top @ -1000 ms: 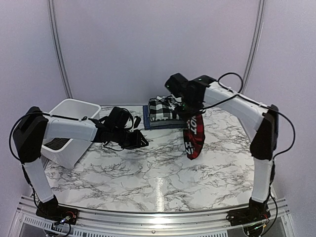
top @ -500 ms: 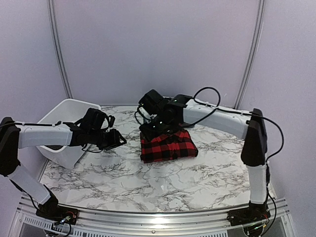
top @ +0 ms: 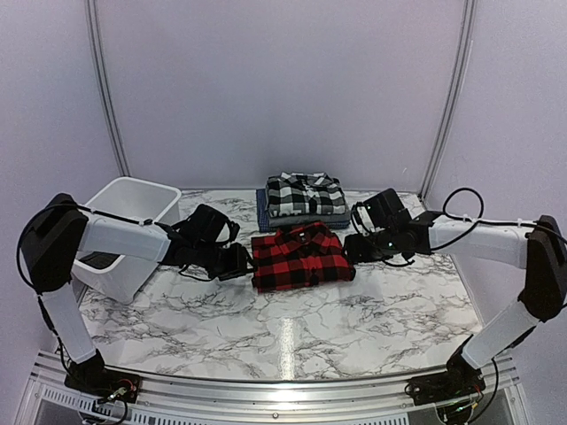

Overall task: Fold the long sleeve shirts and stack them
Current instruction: Move the square-folded shirt to the center of the board.

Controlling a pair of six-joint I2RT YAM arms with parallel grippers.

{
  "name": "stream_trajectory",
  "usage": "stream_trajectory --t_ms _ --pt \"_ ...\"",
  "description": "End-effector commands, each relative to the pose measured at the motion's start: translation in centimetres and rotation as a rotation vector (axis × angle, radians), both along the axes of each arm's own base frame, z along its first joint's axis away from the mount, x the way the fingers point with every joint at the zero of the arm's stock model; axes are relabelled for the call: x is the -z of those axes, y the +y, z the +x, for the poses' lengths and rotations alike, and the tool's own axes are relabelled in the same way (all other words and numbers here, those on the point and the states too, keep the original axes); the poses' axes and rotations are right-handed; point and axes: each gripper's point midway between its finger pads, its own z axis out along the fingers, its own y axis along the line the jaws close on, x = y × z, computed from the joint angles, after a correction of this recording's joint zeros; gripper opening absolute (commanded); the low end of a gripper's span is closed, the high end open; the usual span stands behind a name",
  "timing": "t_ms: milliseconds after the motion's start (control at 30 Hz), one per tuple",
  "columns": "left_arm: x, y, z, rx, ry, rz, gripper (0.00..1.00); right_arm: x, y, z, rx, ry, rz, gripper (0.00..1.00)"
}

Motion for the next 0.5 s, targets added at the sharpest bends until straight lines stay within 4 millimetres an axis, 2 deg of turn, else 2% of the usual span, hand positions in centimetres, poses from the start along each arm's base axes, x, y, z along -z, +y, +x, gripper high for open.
stream_trajectory --t_ms 0,133,200,300,467 --pt "1.2 -1.2 0.3 -0.018 0.015 0.013 0.46 -0.2 0.5 0.4 -0.03 -0.043 0.187 0.63" --pt "2.1 -2.1 0.0 -0.01 0.025 0.027 0.49 2.8 -1.4 0.1 -0.001 -0.023 0.183 0.67" --pt "2.5 -2.4 -0.1 -0.009 0.034 0.029 0.49 4.0 -1.8 0.1 -0.003 -0.009 0.208 0.68" --pt "2.9 -2.6 0.1 -0.016 0.04 0.035 0.49 5.3 -1.3 0.1 -0.026 -0.011 0.249 0.68" --pt "3.6 -2.7 0.4 -0.029 0.048 0.045 0.48 7.0 -0.1 0.4 -0.046 0.015 0.301 0.63"
